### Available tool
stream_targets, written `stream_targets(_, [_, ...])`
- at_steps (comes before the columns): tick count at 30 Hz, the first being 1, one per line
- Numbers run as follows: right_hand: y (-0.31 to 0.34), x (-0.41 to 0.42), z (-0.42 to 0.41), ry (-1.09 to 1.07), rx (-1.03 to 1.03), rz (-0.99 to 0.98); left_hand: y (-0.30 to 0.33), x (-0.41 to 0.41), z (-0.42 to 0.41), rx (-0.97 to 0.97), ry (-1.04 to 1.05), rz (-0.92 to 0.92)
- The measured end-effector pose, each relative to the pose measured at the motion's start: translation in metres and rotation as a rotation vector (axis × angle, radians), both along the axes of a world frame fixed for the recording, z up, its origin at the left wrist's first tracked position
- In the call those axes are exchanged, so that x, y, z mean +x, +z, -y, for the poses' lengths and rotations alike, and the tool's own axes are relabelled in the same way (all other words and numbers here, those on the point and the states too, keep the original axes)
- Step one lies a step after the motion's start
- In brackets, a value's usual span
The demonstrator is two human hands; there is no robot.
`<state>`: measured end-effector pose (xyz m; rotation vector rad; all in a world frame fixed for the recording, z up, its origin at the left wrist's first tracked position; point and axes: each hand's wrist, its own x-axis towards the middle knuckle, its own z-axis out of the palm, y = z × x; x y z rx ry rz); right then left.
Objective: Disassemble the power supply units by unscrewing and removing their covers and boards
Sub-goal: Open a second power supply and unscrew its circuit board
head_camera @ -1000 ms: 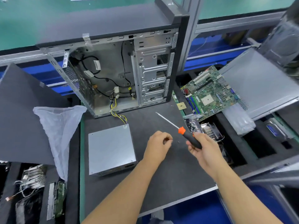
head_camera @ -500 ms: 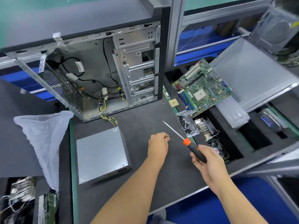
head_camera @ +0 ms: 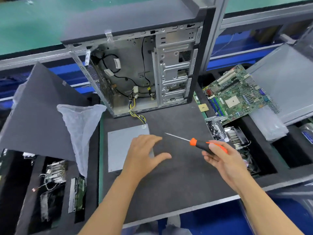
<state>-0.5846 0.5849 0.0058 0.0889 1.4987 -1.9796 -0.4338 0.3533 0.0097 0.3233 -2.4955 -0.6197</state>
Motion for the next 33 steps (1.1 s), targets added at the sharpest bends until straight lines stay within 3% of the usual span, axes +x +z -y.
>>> stream_targets(5, [0.013, -0.002, 0.037, -0.075, 0.259, -0.178, -0.023, 0.043, 0.028, -0.202, -0.038, 0.262])
stream_targets(15, [0.028, -0.012, 0.063, 0.000, 0.419, -0.324, -0.040, 0.028, 0.042, -0.328, -0.009, 0.103])
stream_targets(21, [0.033, -0.022, 0.063, -0.018, 0.444, -0.374, -0.036, 0.008, 0.059, -0.286, 0.022, 0.132])
stream_targets(29, [0.036, -0.027, 0.073, 0.021, 0.489, -0.427, -0.042, 0.001, 0.052, -0.066, 0.138, -0.012])
stream_targets(33, [0.042, -0.028, 0.076, 0.057, 0.536, -0.489, -0.043, 0.001, 0.046, -0.098, 0.138, -0.105])
